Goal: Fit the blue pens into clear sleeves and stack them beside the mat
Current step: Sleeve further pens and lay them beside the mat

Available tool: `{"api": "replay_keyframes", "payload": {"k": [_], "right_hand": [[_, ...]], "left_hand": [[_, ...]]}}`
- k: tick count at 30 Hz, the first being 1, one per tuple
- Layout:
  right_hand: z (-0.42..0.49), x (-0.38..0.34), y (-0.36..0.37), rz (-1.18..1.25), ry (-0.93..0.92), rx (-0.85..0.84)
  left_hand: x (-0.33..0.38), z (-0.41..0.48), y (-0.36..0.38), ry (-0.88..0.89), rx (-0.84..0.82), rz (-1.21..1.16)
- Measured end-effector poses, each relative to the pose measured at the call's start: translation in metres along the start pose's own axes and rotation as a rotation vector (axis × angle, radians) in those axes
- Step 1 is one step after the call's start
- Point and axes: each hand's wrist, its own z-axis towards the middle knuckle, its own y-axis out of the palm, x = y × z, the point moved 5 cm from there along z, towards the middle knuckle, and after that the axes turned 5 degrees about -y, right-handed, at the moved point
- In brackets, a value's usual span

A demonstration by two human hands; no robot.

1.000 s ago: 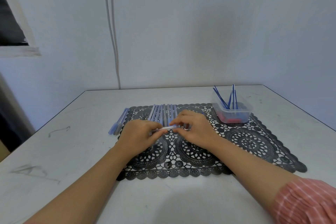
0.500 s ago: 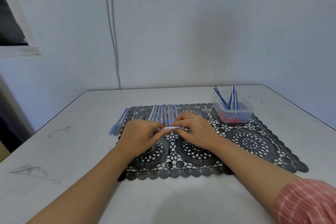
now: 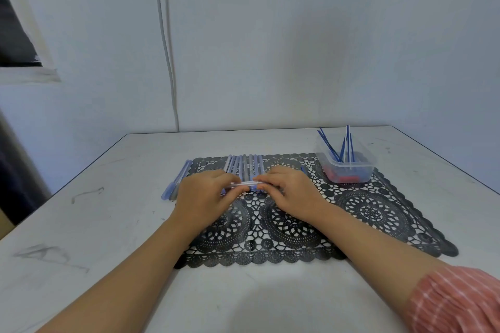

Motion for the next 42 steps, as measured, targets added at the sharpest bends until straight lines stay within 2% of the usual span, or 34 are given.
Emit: {"api": "replay_keyframes", "payload": {"k": [7, 16, 25, 42], "right_hand": [[0.0, -0.002, -0.002, -0.078, -0.074, 0.032], [0.003, -0.011, 0.002, -0.384, -0.205, -0.088], [0.002, -0.005, 0.005, -0.227, -0.146, -0.133], [0.0, 0.002, -0.001, -0.218, -0.109, -0.045]], "left_hand": [[-0.001, 0.0, -0.001, -0.034, -0.003, -0.047], [-0.007, -0.001, 0.005, -0.066, 0.009, 0.093], [-0.012, -0.003, 0.013, -0.069, -0.059, 0.066], [-0.012, -0.004, 0.014, -0.058, -0.1, -0.023]]}}
